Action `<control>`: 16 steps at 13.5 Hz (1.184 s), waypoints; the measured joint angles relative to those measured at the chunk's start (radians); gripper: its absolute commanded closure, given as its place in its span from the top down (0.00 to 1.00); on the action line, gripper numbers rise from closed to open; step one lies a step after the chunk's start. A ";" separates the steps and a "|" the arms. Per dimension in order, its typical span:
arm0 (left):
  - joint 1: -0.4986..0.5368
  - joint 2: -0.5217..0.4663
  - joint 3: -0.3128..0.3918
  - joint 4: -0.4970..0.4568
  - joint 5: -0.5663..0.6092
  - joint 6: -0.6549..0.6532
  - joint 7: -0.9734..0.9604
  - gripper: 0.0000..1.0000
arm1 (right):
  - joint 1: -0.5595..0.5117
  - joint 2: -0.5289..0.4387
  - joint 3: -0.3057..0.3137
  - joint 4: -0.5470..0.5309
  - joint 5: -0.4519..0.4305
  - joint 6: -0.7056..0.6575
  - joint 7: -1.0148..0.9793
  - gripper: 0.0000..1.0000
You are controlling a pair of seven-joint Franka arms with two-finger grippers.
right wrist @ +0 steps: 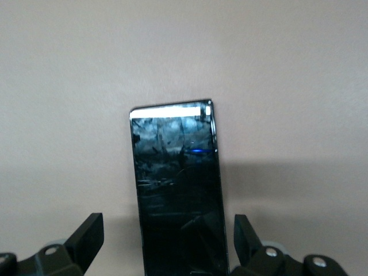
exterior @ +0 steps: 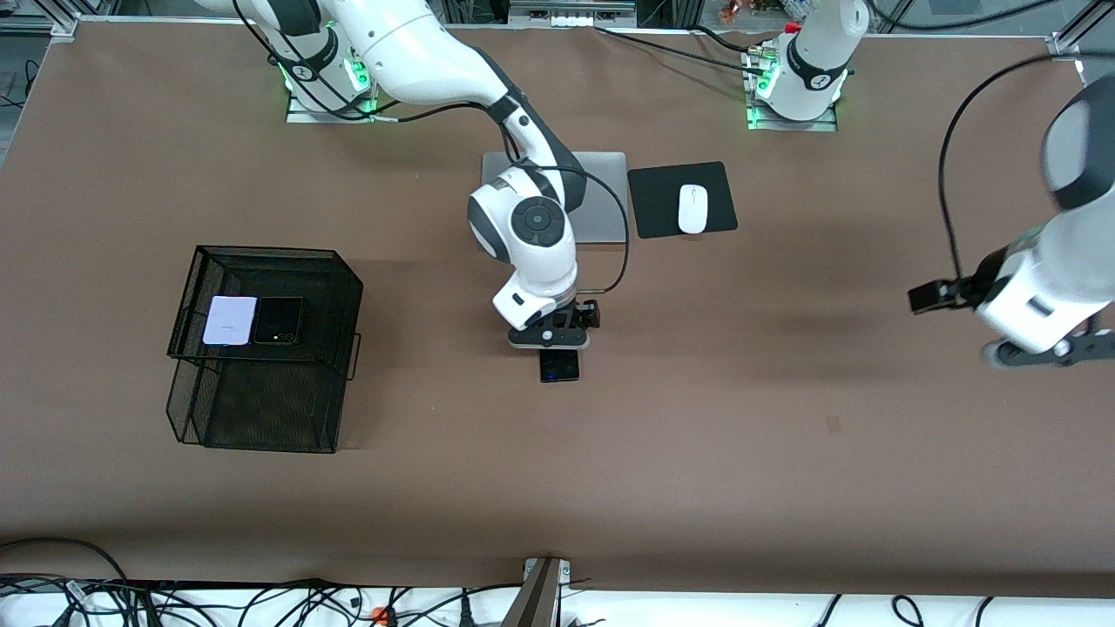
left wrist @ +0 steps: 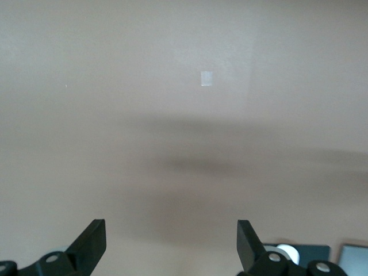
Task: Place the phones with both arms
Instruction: 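Carry the long phone toward the basket while the left gripper returns to rest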
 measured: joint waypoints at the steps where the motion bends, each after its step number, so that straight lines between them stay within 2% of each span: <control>1: 0.003 -0.025 0.000 -0.002 -0.014 -0.015 0.000 1.00 | 0.004 0.008 0.000 0.000 -0.018 0.000 -0.008 1.00; 4: 0.014 -0.071 0.001 -0.009 -0.018 -0.026 0.000 1.00 | 0.006 0.024 0.000 0.000 -0.033 0.000 -0.043 1.00; 13: 0.090 -0.100 -0.003 -0.011 -0.019 -0.028 0.053 1.00 | 0.006 0.064 -0.001 0.000 -0.035 0.060 -0.058 1.00; 14: 0.089 -0.105 -0.007 -0.011 -0.019 -0.031 0.055 1.00 | 0.006 0.066 -0.001 0.000 -0.036 0.061 -0.058 0.93; 15: 0.087 -0.113 -0.010 -0.013 -0.019 -0.040 0.068 1.00 | 0.006 0.068 -0.001 0.000 -0.036 0.062 -0.058 0.61; 16: 0.087 -0.123 -0.013 -0.015 -0.020 -0.056 0.095 1.00 | 0.006 0.069 -0.001 0.000 -0.036 0.067 -0.058 0.21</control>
